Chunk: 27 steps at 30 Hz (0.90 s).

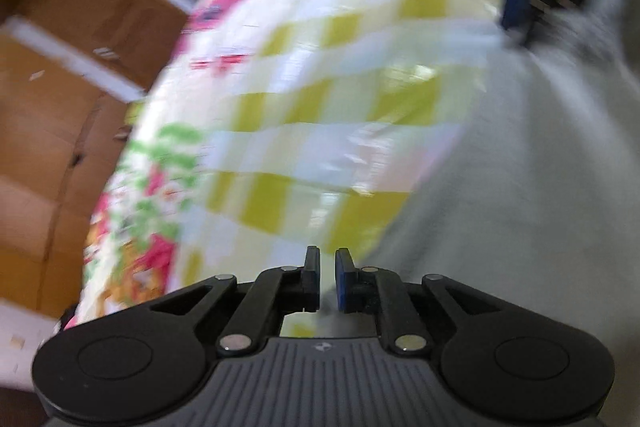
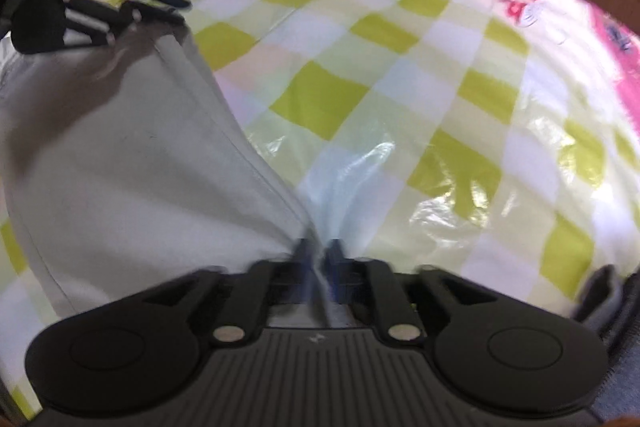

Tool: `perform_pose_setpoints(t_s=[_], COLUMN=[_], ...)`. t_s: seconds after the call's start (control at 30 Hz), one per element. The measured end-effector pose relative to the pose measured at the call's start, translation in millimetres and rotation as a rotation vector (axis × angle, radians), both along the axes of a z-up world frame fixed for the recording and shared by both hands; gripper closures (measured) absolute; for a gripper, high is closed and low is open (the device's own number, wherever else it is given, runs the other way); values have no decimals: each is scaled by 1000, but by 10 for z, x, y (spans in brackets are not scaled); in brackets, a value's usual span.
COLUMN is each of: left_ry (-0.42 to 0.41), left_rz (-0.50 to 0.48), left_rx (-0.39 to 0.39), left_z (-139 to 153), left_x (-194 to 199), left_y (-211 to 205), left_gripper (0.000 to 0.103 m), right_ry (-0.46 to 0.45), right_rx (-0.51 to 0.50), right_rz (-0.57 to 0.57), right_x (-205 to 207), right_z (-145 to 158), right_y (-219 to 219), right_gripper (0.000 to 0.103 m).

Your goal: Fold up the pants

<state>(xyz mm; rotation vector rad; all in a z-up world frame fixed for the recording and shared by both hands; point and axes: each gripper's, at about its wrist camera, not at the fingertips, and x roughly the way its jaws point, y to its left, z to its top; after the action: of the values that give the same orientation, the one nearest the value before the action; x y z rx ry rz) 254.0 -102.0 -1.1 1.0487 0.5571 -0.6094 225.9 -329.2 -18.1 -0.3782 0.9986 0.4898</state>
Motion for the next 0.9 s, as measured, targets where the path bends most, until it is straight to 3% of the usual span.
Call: perform_pose_setpoints(t_s=[0.07,0.13,0.3,0.4,0.57,0.67,0.8,0.9], left_ry=[-9,-14,26,20,21,33,54,66], left_rz=[39,19,5,66,125,171,203,196], left_rx=[-68,-99,-5,-22,-62,-89,-149,-179], left_z=[120,163,-53,-70,-52,-89,-147,-190], left_x=[-77,-257,-484,-430,-556,-669,-801,-832], left_y=[74,120,224,313,579,775,946,1016], left_gripper=[75,75,72,72,68,68,68,67], right_ry=[-45,-101,-151,-126,0,88,314,381], right_rx=[32,49,128,229,429,481,496,540], right_rz=[-40,-58,66,104,175,190,251,273], right_x=[-52,-156,-243,8,549,898,1136,1193], right_z=[100,200,383,404,249,79,-114,-84], right_y=[-42,-35,283,535,1096,1337,1529,1543], right_gripper=[66,66,64,62,62,62,60,61])
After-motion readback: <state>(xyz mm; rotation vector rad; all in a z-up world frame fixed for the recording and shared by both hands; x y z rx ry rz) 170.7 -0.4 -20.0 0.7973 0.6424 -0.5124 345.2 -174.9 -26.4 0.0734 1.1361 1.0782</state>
